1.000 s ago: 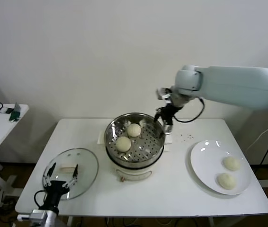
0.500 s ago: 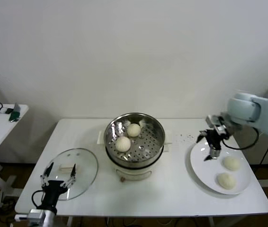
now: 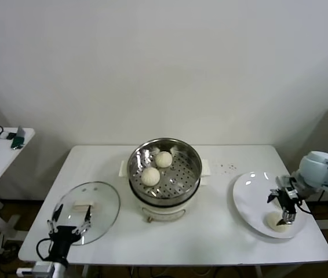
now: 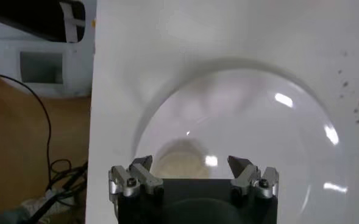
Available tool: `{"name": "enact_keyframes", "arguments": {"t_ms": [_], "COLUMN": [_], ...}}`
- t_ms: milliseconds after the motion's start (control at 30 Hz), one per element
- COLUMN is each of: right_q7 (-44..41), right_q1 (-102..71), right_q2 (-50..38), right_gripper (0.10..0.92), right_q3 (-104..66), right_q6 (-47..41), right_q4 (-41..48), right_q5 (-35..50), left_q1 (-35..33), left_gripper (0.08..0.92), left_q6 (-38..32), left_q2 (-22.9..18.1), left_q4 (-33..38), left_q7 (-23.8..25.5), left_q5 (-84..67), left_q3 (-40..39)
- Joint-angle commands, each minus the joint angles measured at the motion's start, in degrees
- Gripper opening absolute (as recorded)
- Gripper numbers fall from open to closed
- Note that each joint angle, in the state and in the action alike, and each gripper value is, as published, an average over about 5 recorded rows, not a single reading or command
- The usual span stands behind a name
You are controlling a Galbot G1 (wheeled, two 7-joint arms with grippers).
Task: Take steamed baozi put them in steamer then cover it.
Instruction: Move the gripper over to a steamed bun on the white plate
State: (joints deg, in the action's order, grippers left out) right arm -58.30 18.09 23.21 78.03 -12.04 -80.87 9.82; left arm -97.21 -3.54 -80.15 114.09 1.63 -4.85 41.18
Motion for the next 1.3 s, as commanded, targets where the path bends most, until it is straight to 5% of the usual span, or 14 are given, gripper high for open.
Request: {"name": "enact_keyframes", "arguments": {"t_ms": [33,700,1300], "right_q7": [-0.4,-2.0,-4.0], "right_q1": [-10.0,-10.0,-7.3], "right_q2": [-0.6,4.6,5.3], "right_gripper": [0.823,0.822,0.704], "right_q3": [-7.4,-8.2,-6.6], "right_q6": [0.9,1.2,2.8], "right_q4": [4.7,8.8,9.6], "right_q5": [-4.7,-4.2,-3.6], "left_q1": [-0.2,0.1,0.3], "left_gripper": [0.823,0.823,0.823], "left_q6": [0.4,0.6,0.6], "left_q2": [-0.2,-0.2,-0.6], "left_q4": [-0.1,-0.6,-0.4], "left_q7": [-0.2,-0.2,-0.3], "left_q5": [0.1,0.6,0.7], "left_q3": [0.0,-0.2,-0.2]}}
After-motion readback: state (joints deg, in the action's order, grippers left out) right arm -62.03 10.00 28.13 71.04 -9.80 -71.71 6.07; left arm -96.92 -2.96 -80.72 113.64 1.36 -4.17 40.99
